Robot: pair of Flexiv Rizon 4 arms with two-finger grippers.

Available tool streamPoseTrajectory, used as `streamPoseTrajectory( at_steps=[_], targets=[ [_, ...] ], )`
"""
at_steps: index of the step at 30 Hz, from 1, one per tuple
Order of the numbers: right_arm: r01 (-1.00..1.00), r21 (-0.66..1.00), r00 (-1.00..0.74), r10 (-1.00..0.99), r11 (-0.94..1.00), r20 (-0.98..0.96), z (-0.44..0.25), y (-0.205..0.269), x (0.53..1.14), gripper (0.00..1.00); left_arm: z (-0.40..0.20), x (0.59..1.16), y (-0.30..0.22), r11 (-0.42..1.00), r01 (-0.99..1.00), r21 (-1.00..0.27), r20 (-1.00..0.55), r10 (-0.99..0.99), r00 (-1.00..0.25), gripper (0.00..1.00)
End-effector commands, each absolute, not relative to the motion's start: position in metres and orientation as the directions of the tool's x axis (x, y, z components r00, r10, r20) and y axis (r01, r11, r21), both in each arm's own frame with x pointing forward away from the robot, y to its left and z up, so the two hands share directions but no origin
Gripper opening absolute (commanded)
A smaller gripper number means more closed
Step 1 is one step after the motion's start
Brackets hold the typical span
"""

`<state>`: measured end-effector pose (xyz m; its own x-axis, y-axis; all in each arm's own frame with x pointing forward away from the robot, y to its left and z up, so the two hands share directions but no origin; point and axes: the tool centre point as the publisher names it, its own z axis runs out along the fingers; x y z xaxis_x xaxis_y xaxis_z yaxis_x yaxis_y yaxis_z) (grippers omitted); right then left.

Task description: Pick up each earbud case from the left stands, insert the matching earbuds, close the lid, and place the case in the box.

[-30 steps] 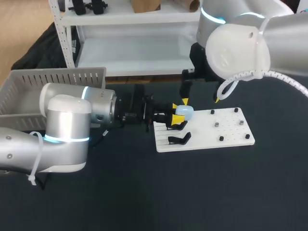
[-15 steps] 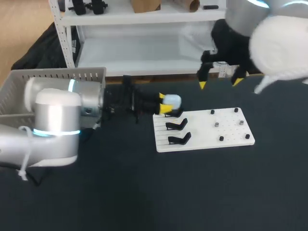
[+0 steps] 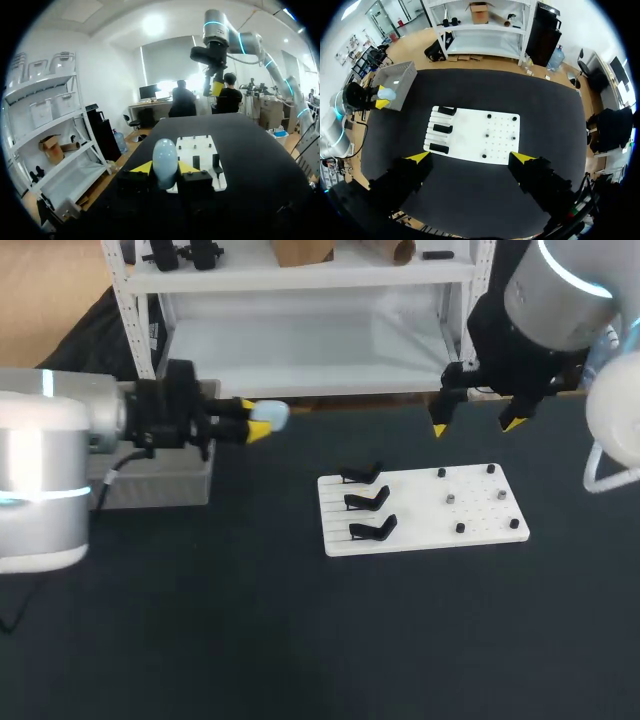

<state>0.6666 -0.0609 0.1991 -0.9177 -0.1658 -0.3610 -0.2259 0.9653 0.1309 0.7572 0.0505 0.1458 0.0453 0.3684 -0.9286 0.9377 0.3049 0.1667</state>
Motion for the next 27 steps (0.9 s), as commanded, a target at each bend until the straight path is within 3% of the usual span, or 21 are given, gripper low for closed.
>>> streamPoseTrajectory(
  at_steps=[1, 14, 27],
  targets=[
    [-0.223, 0.129, -0.893, -0.149, 0.966, -0.425, 0.198, -0.062, 0.663, 1.0, 0.161, 0.753, 0.084, 0.43, 0.882, 0.195, -0.915, 0.404, 0.005, 0.0],
    [-0.223, 0.129, -0.893, -0.149, 0.966, -0.425, 0.198, -0.062, 0.663, 1.0, 0.148, 0.811, 0.179, 0.615, 0.767, 0.181, -0.874, 0.458, -0.161, 0.0],
    [-0.223, 0.129, -0.893, -0.149, 0.966, -0.425, 0.198, -0.062, 0.663, 1.0, 0.111, 0.867, 0.229, 0.658, 0.743, 0.125, -0.883, 0.416, -0.219, 0.0]
  ],
)
